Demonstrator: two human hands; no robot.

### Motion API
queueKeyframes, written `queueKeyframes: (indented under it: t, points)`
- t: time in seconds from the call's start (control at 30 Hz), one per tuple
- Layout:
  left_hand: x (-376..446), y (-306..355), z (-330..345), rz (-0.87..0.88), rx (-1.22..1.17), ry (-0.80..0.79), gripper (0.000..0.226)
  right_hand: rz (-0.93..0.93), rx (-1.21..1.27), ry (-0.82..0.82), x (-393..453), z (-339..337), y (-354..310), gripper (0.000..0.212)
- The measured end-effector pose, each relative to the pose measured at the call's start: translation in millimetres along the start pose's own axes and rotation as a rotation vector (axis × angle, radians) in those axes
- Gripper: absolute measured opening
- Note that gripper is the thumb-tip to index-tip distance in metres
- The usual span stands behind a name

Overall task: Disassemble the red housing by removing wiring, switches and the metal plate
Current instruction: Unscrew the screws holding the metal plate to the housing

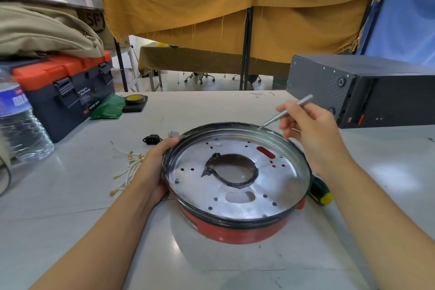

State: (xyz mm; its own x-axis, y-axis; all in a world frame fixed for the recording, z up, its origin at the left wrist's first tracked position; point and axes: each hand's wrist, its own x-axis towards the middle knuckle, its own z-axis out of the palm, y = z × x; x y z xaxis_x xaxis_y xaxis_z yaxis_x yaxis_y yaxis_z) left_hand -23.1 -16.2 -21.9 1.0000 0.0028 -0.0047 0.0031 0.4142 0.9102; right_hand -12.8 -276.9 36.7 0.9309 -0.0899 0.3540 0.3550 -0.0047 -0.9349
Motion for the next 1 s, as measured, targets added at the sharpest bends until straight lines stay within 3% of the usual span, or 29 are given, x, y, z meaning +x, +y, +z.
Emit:
queueKeyframes:
  t: [0.2, 0.3, 0.4, 0.57, 0.83, 1.0]
  points:
    - [-0.3, 1.2, -1.1, -0.033, 0.002, -0.022, 0.031, 0.099, -0.105, -0.442, 5.9, 38.0, -18.2, 0.016]
    - [-0.2, 2.4, -0.9, -0.038, 0.015, -0.032, 0.029, 0.125, -0.139, -0.567, 9.6, 59.2, -22.6, 0.008]
    - [-1.5, 3.3, 0.6, -0.034, -0.003, -0.035, 0.029, 0.127, -0.190, -0.666, 9.3, 81.9, -23.1, 0.015]
    - [-3.4, 3.5, 4.1, -0.015, 0.009, -0.048, 0.045, 0.156, -0.218, -0.810, 8.4, 113.3, -25.3, 0.022]
    - [1.8, -0.4, -1.5, -0.022, -0.005, -0.131, 0.034, 0.215, -0.080, -0.879, 2.5, 123.0, 3.0, 0.013]
    - [3.8, 0.5, 1.0, -0.063, -0.022, -0.117, 0.049, 0.227, -0.062, -0.865, 10.5, 118.0, 5.5, 0.012]
